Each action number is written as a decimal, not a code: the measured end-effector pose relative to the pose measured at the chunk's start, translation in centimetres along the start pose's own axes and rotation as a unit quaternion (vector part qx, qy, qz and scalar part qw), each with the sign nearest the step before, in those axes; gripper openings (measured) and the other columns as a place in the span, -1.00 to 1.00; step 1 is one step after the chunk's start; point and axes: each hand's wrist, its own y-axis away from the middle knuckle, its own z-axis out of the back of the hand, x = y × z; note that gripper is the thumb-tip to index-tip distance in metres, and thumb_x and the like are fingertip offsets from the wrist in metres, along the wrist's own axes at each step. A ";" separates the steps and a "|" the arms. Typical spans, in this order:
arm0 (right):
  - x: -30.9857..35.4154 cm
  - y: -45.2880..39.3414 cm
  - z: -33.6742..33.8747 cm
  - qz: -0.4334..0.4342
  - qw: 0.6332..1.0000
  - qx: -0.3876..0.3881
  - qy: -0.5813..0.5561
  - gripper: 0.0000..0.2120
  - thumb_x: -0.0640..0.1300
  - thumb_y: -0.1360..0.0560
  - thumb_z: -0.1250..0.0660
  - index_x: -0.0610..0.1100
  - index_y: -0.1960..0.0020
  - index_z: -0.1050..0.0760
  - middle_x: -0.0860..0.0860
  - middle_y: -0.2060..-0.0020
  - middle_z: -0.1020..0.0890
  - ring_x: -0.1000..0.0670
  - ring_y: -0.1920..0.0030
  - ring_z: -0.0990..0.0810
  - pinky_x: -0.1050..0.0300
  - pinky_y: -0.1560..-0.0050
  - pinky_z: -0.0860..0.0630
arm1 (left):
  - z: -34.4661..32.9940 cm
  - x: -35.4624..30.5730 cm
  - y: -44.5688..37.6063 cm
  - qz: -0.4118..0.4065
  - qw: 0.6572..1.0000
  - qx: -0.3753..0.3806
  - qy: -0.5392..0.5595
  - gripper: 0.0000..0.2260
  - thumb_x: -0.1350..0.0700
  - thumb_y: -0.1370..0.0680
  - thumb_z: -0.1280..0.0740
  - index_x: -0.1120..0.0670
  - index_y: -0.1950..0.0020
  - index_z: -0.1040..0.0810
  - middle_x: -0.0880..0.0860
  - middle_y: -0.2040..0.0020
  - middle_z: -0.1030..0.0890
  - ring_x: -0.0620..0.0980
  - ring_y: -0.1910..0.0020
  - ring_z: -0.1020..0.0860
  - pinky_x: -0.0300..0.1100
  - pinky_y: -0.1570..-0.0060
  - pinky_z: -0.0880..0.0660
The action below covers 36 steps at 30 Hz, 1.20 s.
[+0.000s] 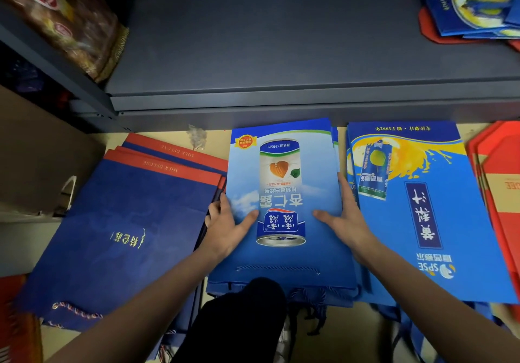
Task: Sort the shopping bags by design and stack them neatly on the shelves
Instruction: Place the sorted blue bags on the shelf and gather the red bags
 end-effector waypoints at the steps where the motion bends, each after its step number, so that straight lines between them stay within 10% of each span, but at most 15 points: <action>1: 0.1 0.3 0.0 0.009 1.000 0.007 -0.003 -0.24 -0.33 -0.50 -0.32 0.14 -0.49 -0.02 0.40 -0.09 -0.32 0.09 -0.20 -0.38 0.04 -0.18 -0.48 | 0.0 0.2 -0.1 0.000 1.000 0.002 0.006 -0.24 -0.22 -0.51 -0.24 0.09 -0.54 0.03 0.13 -0.45 -0.12 0.17 -0.46 -0.11 0.02 -0.39 -0.17; 8: 3.7 2.5 0.1 0.175 0.981 0.022 0.079 -0.28 -0.34 -0.51 -0.31 0.20 -0.43 -0.06 0.24 -0.34 -0.29 0.23 -0.32 -0.29 0.27 -0.36 -0.26 | -0.4 1.1 0.6 -0.016 0.994 0.006 0.112 -0.47 -0.14 -0.55 -0.23 -0.05 -0.47 -0.20 0.05 -0.39 -0.29 0.03 -0.38 -0.30 -0.04 -0.39 -0.24; 12: 7.1 3.4 2.3 0.238 0.966 0.031 0.092 -0.30 -0.10 -0.43 -0.32 0.33 -0.44 -0.14 0.26 -0.15 -0.40 -0.22 -0.12 -0.49 -0.21 -0.16 -0.47 | -0.1 -0.5 2.9 -0.068 0.953 0.006 0.293 -0.62 -0.16 -0.50 -0.31 -0.25 -0.29 -0.33 -0.16 -0.31 -0.48 -0.13 -0.27 -0.47 0.03 -0.35 -0.35; 16: 10.7 3.7 6.1 0.296 0.949 0.029 0.109 -0.37 0.28 -0.38 -0.35 0.37 -0.40 -0.19 0.35 -0.21 -0.41 0.13 -0.29 -0.44 0.17 -0.29 -0.41 | 0.3 -3.8 4.4 -0.161 0.923 -0.007 0.350 -0.46 -0.13 -0.49 -0.33 -0.08 -0.44 -0.29 -0.19 -0.33 -0.47 -0.19 -0.32 -0.42 0.01 -0.40 -0.29; 20: 13.6 1.7 7.5 0.342 0.931 -0.051 0.115 -0.33 -0.33 -0.43 -0.36 -0.04 -0.45 -0.18 0.15 -0.33 -0.37 0.37 -0.22 -0.40 0.49 -0.18 -0.34 | 3.3 -7.7 1.9 -0.233 0.922 -0.080 0.299 -0.30 -0.28 -0.38 -0.24 -0.06 -0.47 -0.24 -0.15 -0.39 -0.40 -0.16 -0.39 -0.33 -0.04 -0.42 -0.23; 23: 14.2 -2.6 6.8 0.293 0.950 -0.075 0.079 -0.36 -0.43 -0.49 -0.27 -0.01 -0.45 -0.18 0.22 -0.29 -0.39 0.42 -0.16 -0.42 0.45 -0.16 -0.36 | 6.5 -9.6 -1.6 -0.253 0.927 -0.101 0.259 -0.27 -0.32 -0.36 -0.22 -0.05 -0.48 -0.24 -0.06 -0.38 -0.41 -0.10 -0.39 -0.33 -0.02 -0.42 -0.24; 28: 13.1 -11.5 4.4 0.159 0.977 -0.045 0.138 -0.45 -0.25 -0.50 -0.33 -0.06 -0.44 -0.27 -0.07 -0.32 -0.46 -0.11 -0.26 -0.48 -0.14 -0.28 -0.42 | 9.3 -11.0 -7.2 -0.154 0.962 -0.101 0.200 -0.25 -0.34 -0.27 -0.23 0.04 -0.36 -0.38 0.05 -0.28 -0.51 0.06 -0.28 -0.45 -0.04 -0.30 -0.35; 32: 11.4 -11.8 4.1 0.097 0.987 -0.013 0.130 -0.23 0.00 -0.37 -0.48 0.05 -0.47 -0.19 -0.07 -0.38 -0.34 -0.09 -0.31 -0.42 -0.12 -0.29 -0.42 | 9.9 -10.5 -8.6 -0.155 0.966 -0.032 0.203 -0.25 -0.31 -0.18 -0.36 -0.01 -0.29 -0.37 0.01 -0.24 -0.55 0.02 -0.22 -0.52 0.02 -0.26 -0.43; 36: 9.8 -7.1 5.4 0.017 0.992 0.112 -0.048 -0.17 -0.03 -0.27 -0.52 0.18 -0.44 -0.22 0.06 -0.23 -0.52 0.07 -0.07 -0.61 0.18 0.11 -0.61 | 9.3 -9.5 -9.6 -0.158 0.985 0.008 0.071 0.00 -0.24 -0.17 -0.43 0.02 -0.51 -0.11 0.16 -0.38 -0.39 0.14 -0.34 -0.39 0.05 -0.30 -0.39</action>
